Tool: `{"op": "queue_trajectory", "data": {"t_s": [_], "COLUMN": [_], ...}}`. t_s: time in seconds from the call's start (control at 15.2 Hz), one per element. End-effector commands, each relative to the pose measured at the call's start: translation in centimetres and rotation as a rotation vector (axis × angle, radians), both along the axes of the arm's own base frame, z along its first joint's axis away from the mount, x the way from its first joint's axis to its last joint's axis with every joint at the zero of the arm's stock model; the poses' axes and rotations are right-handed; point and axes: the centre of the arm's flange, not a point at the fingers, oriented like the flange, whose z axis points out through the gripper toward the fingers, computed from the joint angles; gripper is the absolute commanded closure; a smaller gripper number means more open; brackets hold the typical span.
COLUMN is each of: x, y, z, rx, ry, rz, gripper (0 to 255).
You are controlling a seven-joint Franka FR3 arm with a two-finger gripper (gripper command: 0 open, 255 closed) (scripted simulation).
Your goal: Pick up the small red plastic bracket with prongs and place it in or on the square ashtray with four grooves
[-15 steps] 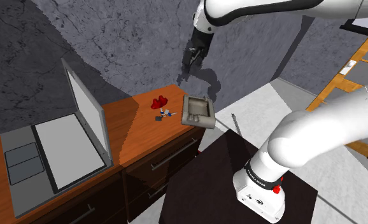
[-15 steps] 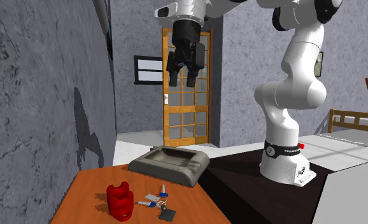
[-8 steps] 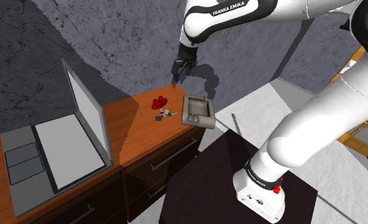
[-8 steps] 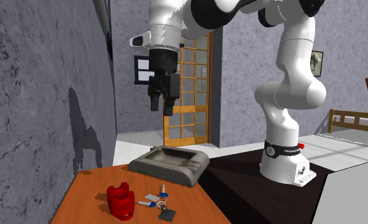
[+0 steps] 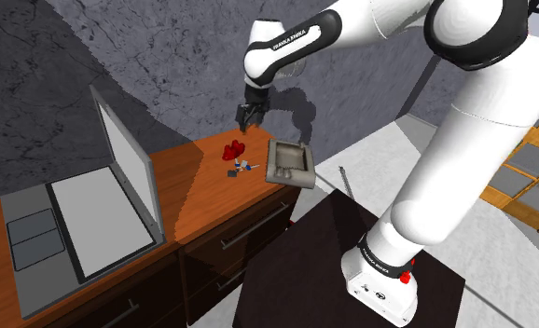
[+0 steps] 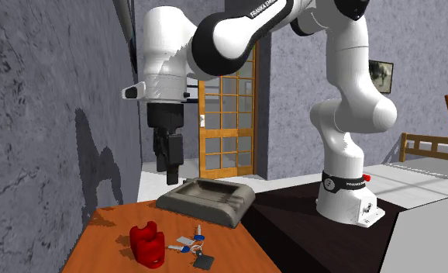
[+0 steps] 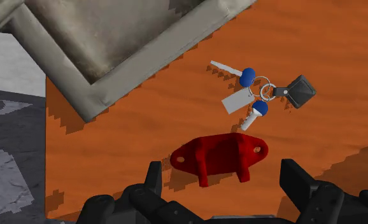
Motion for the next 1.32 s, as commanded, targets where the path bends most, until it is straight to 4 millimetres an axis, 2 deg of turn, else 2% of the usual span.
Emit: {"op": "queue_trajectory", "data": {"t_s": [0.0,0.2,0.66,1.19,1.25], "x": [1.6,3.7,3.7,3.7,3.7], "y": [-0.1,-0.4,-0.5,-0.5,-0.5], "z": [-2.1,-4.9,-8.6,-8.9,-8.9], "rx": [0.002,0.004,0.004,0.004,0.004], "ry": [0.011,0.025,0.025,0.025,0.025], "rz": [-0.005,-0.012,-0.012,-0.012,-0.012], "gripper": [0,0,0,0,255]}}
